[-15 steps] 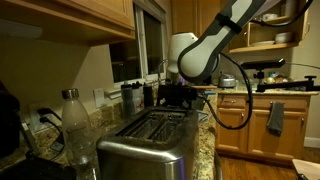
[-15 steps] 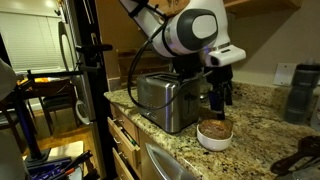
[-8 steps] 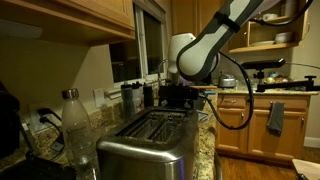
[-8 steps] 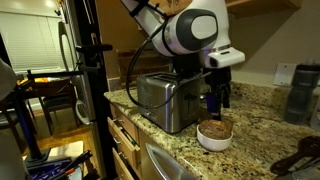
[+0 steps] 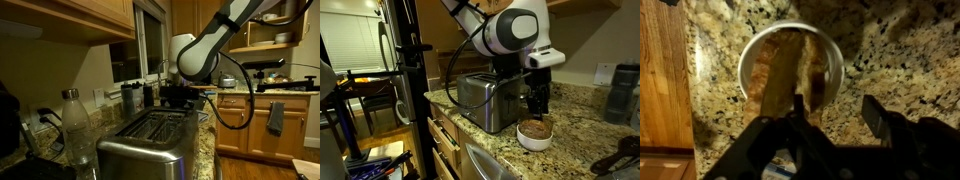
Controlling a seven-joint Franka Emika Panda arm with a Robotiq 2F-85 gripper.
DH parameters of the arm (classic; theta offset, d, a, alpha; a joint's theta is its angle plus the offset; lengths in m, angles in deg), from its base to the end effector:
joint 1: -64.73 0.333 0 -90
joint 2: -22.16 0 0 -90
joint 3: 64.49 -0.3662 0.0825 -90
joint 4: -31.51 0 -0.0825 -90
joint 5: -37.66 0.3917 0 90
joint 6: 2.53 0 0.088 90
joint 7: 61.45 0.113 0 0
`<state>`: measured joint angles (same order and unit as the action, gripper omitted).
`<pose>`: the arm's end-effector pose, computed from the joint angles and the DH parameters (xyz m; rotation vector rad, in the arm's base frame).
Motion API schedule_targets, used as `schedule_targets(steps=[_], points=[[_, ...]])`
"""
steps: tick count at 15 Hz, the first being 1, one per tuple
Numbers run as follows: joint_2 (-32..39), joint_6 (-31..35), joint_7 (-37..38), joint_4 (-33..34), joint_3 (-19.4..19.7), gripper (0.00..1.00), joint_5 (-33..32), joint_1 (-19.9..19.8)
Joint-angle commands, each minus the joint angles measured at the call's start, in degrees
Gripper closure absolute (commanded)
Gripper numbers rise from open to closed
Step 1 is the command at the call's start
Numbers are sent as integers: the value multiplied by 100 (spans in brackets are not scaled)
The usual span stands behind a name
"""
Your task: Put the slices of bread in the toaster
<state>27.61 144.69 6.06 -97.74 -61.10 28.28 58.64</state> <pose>0.5563 -0.0904 0.3816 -2.5521 1.7739 -0.3798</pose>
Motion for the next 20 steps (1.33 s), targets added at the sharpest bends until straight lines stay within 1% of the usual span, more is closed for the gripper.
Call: schedule_targets(steps=[1,5,6,7,8,9,20], points=[[-81,-155,-56,-15,133,67,20,131],[-78,-194,-43,-5,135,91,10,136],[-88,-205,-40,-8,137,91,4,136],[-96,-214,-38,-13,140,94,1,135],[-103,-224,-35,-16,145,94,-3,132],[-106,-221,-29,-19,148,90,-5,132],[-217,-242,20,-94,167,90,-67,131]])
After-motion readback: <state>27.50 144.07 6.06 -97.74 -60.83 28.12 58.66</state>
